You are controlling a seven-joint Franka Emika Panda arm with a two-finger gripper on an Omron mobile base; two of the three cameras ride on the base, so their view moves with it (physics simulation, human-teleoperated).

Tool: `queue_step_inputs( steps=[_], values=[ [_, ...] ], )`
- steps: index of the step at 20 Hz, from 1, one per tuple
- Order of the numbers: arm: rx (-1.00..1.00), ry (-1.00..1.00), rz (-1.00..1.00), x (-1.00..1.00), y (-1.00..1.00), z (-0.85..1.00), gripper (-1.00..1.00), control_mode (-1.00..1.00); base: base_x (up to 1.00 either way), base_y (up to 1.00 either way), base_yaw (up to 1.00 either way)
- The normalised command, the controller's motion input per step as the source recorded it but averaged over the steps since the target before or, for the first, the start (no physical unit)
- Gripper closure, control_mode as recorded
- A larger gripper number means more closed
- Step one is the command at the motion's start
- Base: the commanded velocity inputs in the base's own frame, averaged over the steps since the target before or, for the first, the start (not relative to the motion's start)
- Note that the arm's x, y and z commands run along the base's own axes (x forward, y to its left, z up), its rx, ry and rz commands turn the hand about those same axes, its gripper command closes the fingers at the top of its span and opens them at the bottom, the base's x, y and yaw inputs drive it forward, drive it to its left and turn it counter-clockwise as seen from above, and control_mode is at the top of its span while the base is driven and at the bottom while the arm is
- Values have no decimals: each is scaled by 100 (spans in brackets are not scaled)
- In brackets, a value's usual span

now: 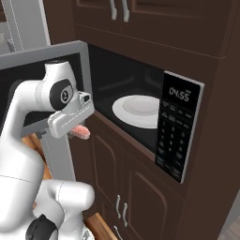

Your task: Pick the steak from the counter and place it in the microwave. Then turn on the microwave.

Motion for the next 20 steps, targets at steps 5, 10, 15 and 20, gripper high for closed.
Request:
queue_step_inputs(
  steps=[5, 10, 15, 20],
  values=[
    [0, 0, 0, 0, 0, 0, 100, 100, 0, 0, 0],
    [0, 0, 0, 0, 0, 0, 100, 100, 0, 0, 0],
    [0, 0, 0, 0, 0, 0, 100, -100, 0, 0, 0],
    [0, 0, 0, 0, 0, 0, 100, -100, 0, 0, 0]
  ],
)
